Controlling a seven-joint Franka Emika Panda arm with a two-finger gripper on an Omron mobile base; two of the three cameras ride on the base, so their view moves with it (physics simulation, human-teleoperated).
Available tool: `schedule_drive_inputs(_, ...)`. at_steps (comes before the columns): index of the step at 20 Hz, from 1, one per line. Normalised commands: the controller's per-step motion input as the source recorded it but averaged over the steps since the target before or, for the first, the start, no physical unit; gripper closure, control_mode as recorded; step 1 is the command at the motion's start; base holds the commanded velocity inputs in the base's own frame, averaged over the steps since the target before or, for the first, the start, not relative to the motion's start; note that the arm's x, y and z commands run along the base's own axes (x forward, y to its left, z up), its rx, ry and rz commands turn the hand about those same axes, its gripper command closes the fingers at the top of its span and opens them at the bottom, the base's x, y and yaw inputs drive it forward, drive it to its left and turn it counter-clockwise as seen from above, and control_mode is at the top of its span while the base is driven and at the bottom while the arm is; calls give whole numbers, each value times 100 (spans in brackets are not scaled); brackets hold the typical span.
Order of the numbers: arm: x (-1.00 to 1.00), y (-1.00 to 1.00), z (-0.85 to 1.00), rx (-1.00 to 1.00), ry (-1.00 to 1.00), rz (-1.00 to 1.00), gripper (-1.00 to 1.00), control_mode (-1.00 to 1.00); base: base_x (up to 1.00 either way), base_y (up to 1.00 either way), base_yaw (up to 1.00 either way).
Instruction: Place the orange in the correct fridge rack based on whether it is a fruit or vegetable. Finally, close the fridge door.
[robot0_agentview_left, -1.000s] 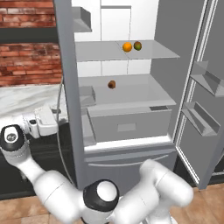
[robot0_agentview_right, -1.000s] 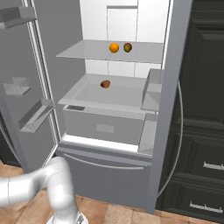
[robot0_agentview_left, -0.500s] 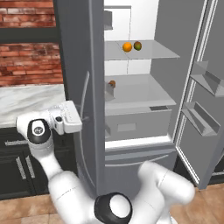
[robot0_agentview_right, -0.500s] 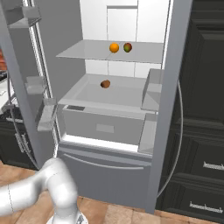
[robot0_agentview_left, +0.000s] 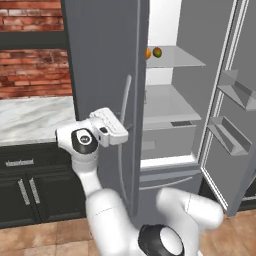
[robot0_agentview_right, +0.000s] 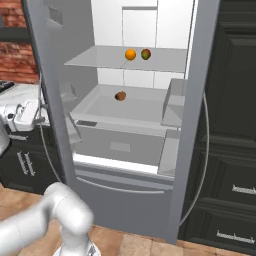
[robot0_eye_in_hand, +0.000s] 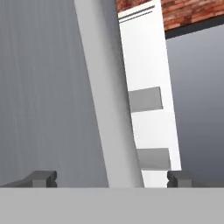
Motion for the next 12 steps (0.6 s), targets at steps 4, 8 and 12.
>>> schedule_drive_inputs(4, 8, -77, 26, 0, -6, 19, -100, -100, 0, 0, 0)
schedule_drive_inputs(8, 21, -64, 25, 0, -4, 16, -100, -100, 0, 0, 0)
schedule_drive_inputs(12, 35, -58, 23, 0, -2, 13, -100, -100, 0, 0, 0)
